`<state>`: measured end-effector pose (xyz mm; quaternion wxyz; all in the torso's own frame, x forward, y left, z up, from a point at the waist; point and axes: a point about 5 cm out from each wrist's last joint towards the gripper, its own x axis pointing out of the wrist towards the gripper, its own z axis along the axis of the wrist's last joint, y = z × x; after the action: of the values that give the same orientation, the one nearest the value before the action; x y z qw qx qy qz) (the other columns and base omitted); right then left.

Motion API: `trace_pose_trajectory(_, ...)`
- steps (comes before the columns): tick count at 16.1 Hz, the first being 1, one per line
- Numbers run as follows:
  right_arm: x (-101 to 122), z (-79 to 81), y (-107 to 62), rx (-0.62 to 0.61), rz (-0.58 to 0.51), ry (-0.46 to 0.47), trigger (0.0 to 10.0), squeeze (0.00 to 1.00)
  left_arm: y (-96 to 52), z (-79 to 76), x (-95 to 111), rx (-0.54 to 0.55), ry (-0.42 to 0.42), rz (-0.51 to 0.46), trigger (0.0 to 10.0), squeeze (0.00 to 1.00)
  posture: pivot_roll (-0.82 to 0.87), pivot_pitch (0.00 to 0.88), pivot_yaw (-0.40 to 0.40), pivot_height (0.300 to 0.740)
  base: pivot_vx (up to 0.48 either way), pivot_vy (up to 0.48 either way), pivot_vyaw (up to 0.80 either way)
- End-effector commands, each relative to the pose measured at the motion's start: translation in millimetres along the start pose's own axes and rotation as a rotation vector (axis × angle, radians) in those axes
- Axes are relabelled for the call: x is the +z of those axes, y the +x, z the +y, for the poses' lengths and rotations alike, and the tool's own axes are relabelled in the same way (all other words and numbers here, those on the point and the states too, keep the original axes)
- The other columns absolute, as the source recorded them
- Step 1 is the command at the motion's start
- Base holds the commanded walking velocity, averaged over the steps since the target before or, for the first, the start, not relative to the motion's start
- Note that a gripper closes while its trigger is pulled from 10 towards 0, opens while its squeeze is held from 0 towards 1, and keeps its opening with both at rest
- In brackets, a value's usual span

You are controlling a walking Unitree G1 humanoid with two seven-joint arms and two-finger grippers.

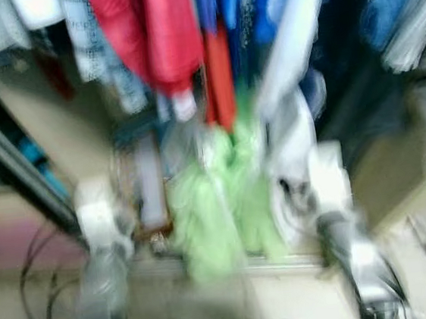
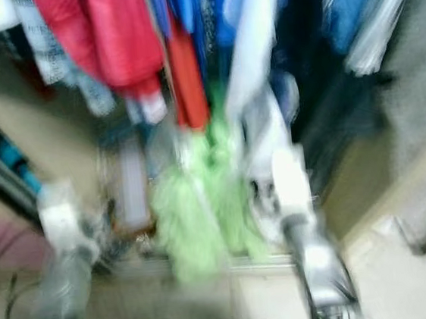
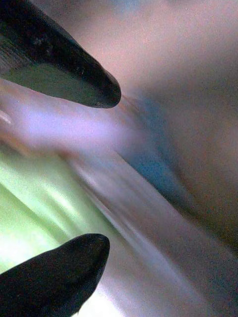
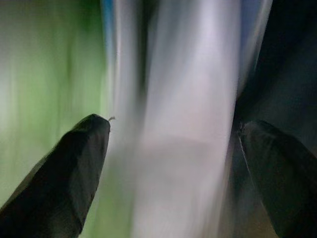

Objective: Clean up the room

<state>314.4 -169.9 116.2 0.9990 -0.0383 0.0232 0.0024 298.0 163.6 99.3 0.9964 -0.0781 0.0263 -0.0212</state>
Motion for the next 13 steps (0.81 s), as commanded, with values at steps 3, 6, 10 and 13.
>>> trace_pose_trajectory(3, -12.5, -2.1, -19.3, -0.015, -0.052, -0.052, 10.0, 0.0, -17.4, 9.6, -12.6, -0.035, 0.048, 0.007, 10.0, 0.0, -0.01, 0.0, -0.035, 0.74, 0.0, 0.0, 0.0)
trace_pose_trajectory(6, -13.9, -5.6, -22.5, -0.01, 0.004, -0.001, 10.0, 0.0, -20.5, 5.6, -7.8, -0.056, 0.093, -0.01, 10.0, 0.0, -0.01, 0.0, -0.039, 0.74, 0.0, 0.0, 0.0)
trace_pose_trajectory(10, -18.4, -11.3, -38.6, -0.049, -0.002, 0.015, 10.0, 0.0, -39.9, 16.3, -12.6, -0.024, 0.201, -0.015, 10.0, 0.0, -0.02, 0.0, -0.033, 0.74, 0.0, 0.0, 0.0)
trace_pose_trajectory(13, -16.3, -9.1, -49.6, -0.09, -0.015, 0.124, 10.0, 0.0, -59.9, 34.3, -22.6, 0.045, 0.176, 0.046, 10.0, 0.0, -0.01, 0.0, -0.018, 0.74, 0.0, 0.0, 0.0)
